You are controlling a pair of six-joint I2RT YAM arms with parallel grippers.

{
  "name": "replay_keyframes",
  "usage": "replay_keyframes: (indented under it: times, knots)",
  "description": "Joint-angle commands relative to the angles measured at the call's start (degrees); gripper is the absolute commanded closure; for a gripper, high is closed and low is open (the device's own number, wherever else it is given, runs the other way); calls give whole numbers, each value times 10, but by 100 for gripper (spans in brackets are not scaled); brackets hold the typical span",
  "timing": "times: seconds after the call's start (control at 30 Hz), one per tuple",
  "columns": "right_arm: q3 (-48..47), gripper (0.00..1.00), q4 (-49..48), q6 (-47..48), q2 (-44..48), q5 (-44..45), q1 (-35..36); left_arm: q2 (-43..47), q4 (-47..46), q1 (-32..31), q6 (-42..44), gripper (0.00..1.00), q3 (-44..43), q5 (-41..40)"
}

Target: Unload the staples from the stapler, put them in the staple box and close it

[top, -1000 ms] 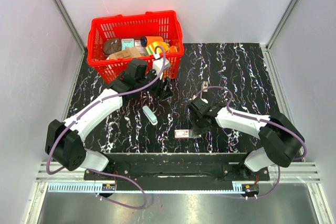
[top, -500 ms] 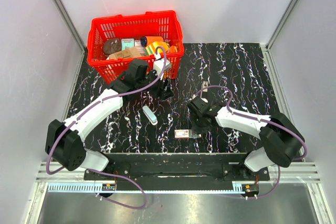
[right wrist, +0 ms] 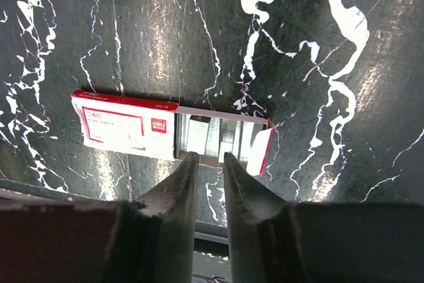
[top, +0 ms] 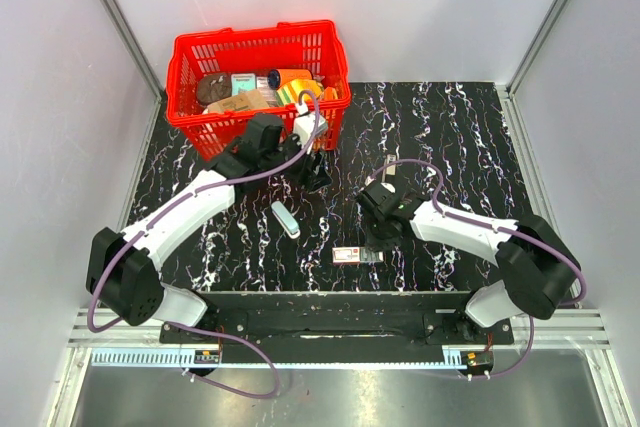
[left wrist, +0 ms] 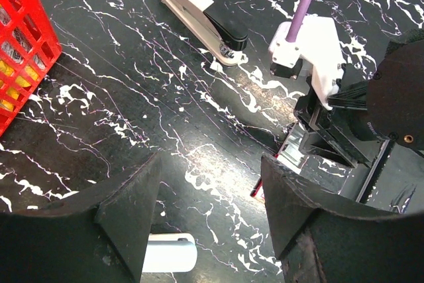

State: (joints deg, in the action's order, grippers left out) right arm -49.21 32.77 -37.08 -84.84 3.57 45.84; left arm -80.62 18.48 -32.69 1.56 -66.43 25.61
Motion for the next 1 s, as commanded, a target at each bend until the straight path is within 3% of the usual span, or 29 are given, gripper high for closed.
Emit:
replay_keyframes:
  times: [0.0,0.23,0.4,0.73,0.97]
  knots:
    - [-15,74,13,9,23,32,6,17,-10,-7,25,34,6,-23]
    - [-10,85,66,15,95,83,-14,13,-12,-48,120,36,68,-56]
    - [48,92,36,11,148,11,-96,-9,-36,-96,200,38,132,-97]
    - [155,86,-108,-40,151,-148,-146,-64,-70,-175,262,39,172,-158]
    - [200,85,-156,-58,166,-186,-169,-101,-88,-193,274,39,170,-180]
